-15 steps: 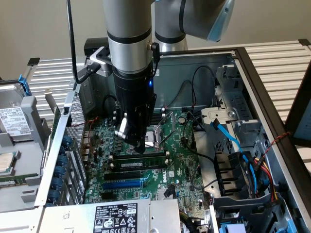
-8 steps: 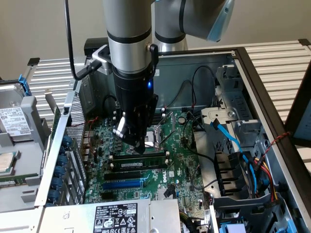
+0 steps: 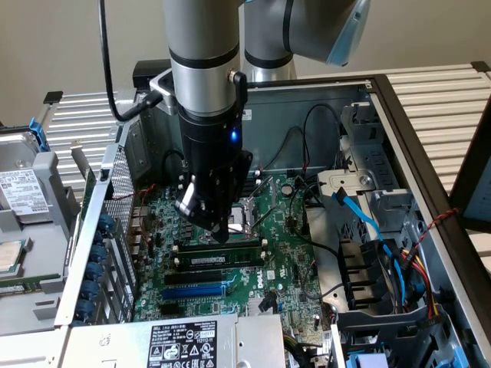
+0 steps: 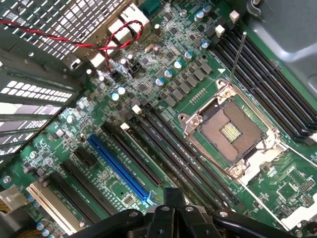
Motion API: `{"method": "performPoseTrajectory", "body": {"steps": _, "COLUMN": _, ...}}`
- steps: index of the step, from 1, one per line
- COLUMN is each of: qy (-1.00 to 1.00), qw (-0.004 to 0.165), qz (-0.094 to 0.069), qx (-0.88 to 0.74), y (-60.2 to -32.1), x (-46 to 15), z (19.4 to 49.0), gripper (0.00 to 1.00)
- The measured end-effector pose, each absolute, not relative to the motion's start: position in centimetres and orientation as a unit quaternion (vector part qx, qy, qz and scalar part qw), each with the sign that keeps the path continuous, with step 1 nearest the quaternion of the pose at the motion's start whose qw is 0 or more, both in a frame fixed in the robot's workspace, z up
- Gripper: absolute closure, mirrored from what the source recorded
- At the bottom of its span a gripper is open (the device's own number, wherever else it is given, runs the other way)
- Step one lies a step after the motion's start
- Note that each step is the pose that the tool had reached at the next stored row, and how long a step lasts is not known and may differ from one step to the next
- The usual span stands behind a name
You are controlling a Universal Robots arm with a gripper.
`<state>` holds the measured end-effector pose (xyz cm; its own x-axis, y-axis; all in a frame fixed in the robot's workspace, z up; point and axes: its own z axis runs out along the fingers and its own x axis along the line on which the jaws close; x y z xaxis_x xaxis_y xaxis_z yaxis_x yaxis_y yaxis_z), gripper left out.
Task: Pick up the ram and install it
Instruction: 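Press down the ram until it locks into place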
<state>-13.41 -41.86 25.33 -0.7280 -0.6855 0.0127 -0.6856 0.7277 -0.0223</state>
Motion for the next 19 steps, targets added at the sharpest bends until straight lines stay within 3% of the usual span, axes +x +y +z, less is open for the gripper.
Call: {"method": "performPoseTrajectory", "body": {"steps": 19, "qy": -0.967, "qw": 0.003, "qz": 0.012, "qx": 0.255, "y": -41.86, "x": -13.41, "z": 25.34, "gripper": 0.89}}
